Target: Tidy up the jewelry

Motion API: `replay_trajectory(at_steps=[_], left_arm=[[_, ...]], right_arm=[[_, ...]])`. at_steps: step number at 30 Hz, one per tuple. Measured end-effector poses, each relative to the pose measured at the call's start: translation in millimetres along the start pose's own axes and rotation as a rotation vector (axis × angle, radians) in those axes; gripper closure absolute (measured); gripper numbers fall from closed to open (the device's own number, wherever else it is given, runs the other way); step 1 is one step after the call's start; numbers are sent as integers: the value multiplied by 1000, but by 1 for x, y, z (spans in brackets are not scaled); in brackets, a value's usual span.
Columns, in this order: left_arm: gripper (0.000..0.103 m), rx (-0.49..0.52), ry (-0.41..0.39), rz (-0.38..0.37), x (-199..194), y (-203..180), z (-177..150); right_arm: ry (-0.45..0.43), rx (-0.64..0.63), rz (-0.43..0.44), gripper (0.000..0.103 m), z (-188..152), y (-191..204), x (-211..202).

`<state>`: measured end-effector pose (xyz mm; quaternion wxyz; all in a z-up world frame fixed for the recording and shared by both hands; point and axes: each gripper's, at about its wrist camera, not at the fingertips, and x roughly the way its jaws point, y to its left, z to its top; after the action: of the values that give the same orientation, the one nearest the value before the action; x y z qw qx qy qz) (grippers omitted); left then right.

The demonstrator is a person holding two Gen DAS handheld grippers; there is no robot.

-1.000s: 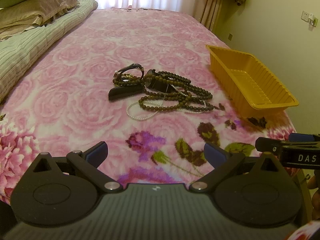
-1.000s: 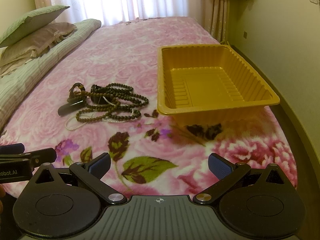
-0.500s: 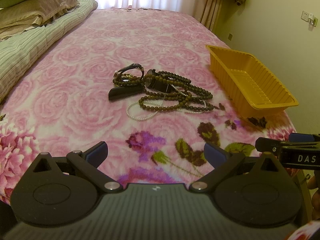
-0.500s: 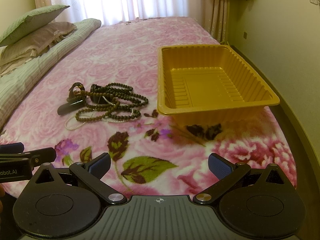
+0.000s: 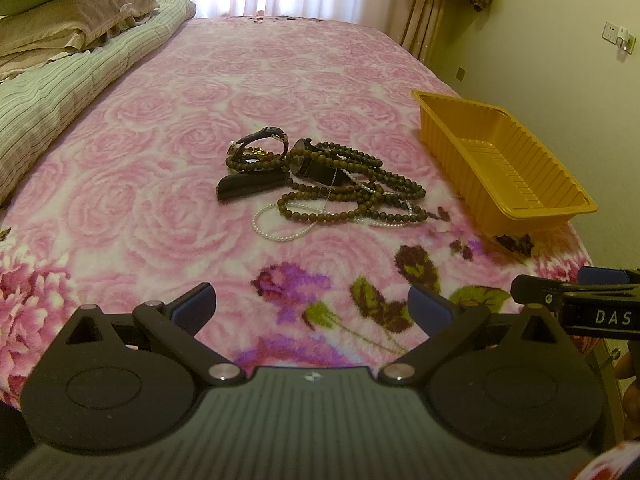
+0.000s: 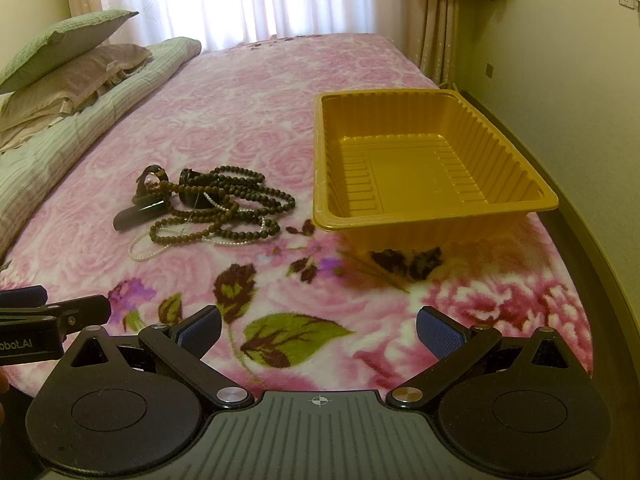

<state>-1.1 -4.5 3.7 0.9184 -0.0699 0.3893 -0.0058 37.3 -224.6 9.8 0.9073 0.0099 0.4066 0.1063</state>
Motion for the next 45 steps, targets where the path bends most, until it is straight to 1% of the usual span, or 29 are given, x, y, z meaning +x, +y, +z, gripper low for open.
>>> replay_trajectory(at_steps=[28, 37, 39, 41, 43, 45], left_arm=[[1, -1, 4, -3, 2, -2, 0], [1, -3, 3, -4, 2, -2, -1], [1, -21, 4, -22, 3, 1, 0], [1, -67, -1, -59, 4, 9, 3], [1, -100, -10, -85, 4, 15, 7], [1, -117, -16, -98, 6, 18, 11]], right_arm=[[0, 0, -2, 0, -1, 0, 0], [0, 25, -1, 0, -3, -6, 3], [-8, 40, -2, 0, -2, -8, 3], [-28, 64, -8, 0, -1, -15, 0], [-67, 114, -15, 0, 1, -28, -5], [-104, 168, -3, 0, 5, -43, -11]])
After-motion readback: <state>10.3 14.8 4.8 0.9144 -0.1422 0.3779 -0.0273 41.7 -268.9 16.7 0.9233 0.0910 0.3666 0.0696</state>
